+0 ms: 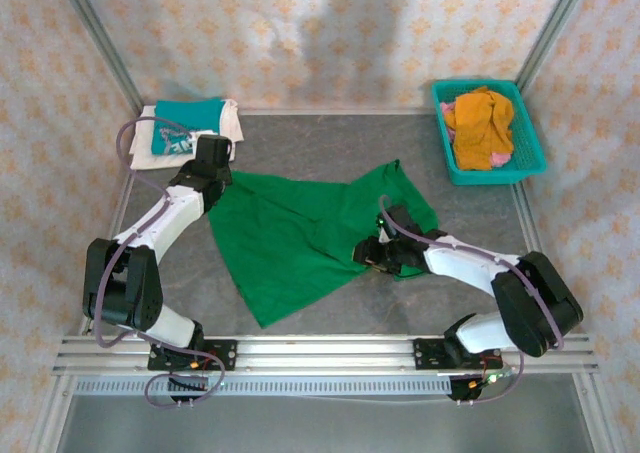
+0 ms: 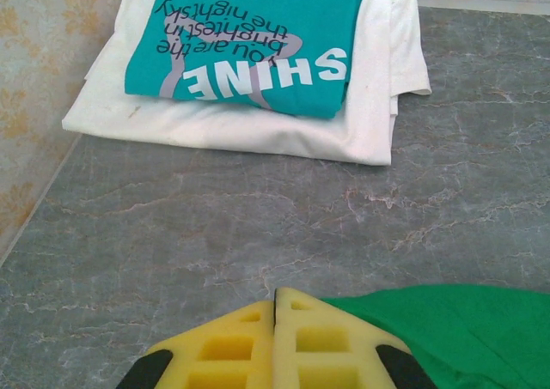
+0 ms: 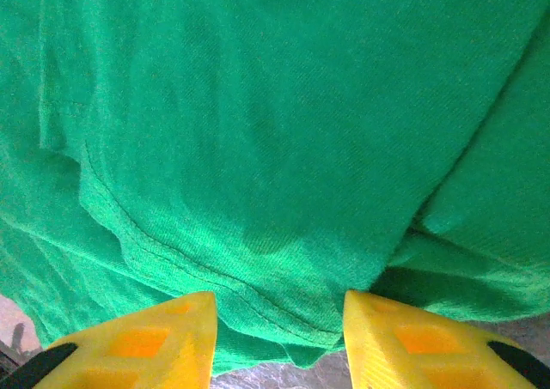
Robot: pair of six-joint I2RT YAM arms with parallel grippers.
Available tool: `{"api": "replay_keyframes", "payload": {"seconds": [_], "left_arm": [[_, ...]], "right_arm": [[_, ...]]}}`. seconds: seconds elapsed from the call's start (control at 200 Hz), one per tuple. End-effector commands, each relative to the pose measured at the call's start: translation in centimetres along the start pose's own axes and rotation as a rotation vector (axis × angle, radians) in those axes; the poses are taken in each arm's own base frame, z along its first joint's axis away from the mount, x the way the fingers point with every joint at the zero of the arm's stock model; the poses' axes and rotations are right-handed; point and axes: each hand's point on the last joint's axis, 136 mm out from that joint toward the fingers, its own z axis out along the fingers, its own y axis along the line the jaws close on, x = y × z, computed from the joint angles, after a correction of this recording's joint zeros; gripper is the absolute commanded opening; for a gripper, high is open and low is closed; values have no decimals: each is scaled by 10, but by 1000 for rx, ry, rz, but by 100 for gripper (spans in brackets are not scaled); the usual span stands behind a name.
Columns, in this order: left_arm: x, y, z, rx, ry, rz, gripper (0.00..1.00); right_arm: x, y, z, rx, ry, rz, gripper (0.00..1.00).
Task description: Fold and stack the t-shirts
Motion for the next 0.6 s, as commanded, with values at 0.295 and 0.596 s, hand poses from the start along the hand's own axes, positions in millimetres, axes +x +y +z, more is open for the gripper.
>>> {"api": "replay_keyframes", "payload": {"seconds": [0.295, 0.596], "left_arm": [[-5, 3, -5, 7, -28, -40, 0], [-1, 4, -3, -4, -20, -42, 0]], "right_arm": [[-5, -1, 9, -9, -28, 17, 34], [-11, 14, -1, -51, -49, 24, 2]]}}
